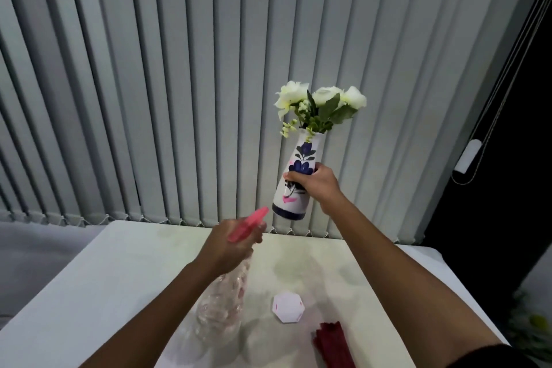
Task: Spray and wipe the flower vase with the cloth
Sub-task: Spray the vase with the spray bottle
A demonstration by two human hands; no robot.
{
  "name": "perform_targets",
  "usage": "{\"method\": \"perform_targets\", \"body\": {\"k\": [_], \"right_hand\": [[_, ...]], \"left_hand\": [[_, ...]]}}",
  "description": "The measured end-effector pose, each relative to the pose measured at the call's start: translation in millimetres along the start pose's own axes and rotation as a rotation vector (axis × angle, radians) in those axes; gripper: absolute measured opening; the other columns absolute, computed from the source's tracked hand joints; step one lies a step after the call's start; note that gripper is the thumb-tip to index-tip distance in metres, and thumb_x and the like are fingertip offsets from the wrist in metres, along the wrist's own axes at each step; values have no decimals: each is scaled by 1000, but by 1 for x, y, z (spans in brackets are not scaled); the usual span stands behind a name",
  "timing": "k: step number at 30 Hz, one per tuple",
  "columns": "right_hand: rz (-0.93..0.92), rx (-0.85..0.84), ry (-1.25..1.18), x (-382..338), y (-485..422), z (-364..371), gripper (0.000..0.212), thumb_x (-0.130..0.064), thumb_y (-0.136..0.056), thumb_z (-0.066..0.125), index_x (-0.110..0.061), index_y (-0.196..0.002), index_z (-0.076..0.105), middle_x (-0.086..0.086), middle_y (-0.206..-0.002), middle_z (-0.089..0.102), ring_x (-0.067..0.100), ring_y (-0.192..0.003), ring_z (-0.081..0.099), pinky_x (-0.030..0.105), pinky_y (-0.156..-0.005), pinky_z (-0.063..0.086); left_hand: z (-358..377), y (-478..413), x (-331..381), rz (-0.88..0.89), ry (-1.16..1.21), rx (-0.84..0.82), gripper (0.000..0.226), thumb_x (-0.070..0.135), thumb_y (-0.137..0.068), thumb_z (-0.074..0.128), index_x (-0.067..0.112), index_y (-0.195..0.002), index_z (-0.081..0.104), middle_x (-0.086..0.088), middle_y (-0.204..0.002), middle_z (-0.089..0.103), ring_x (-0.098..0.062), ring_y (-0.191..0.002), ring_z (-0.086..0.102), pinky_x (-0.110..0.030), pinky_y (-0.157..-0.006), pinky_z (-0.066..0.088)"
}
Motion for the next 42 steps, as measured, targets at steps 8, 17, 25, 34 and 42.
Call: {"method": "perform_targets", "body": {"k": [8,17,25,34,42], "right_hand": [[-3,-82,46,4,6,3,61,-44,-46,89,-19,-98,67,-2,-94,74,19,-91,70,38,-86,58],[-93,-142,478,31,26,-2,60,-48,-54,88,-17,-99,62,1,-94,70,22,-88,65,39,-81,56],[-45,-279,162,34,31,-14,34,-21,-66,86,-19,-94,67,-2,-91,74,17,-86,69,22,-72,54],[-38,-320,43,24,21,-29,26,-14,-74,81,-20,-93,65,3,-91,73,18,-83,70,31,-78,54],[-29,-72,0,37,9,-23,50,-25,-61,88,-15,-104,66,0,-98,73,17,-91,68,28,-79,53]], "left_hand": [[10,-4,2,-78,144,42,57,66,-84,49,19,-108,70,-2,-70,71,-18,-52,68,-35,-60,57],[-14,-40,38,-2,65,-2,37,45,-92,52,15,-78,69,-6,-74,73,-17,-58,69,-31,-59,56],[-27,-43,18,-60,59,39,45,54,-87,51,14,-82,70,-4,-76,74,-17,-60,70,-33,-61,59],[-19,-36,-2,-66,102,-69,57,57,-86,52,5,-101,70,-7,-76,74,-27,-62,71,-38,-65,57],[-5,-10,-27,-149,150,-36,38,40,-93,55,13,-117,67,-14,-77,72,-11,-45,58,-26,-57,52]]}}
Point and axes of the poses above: each hand's wrist, its own y-axis away from the middle knuckle, its own z-axis out of the palm, x = y × z, the point moved 7 cm from there along -y, towards the middle knuckle
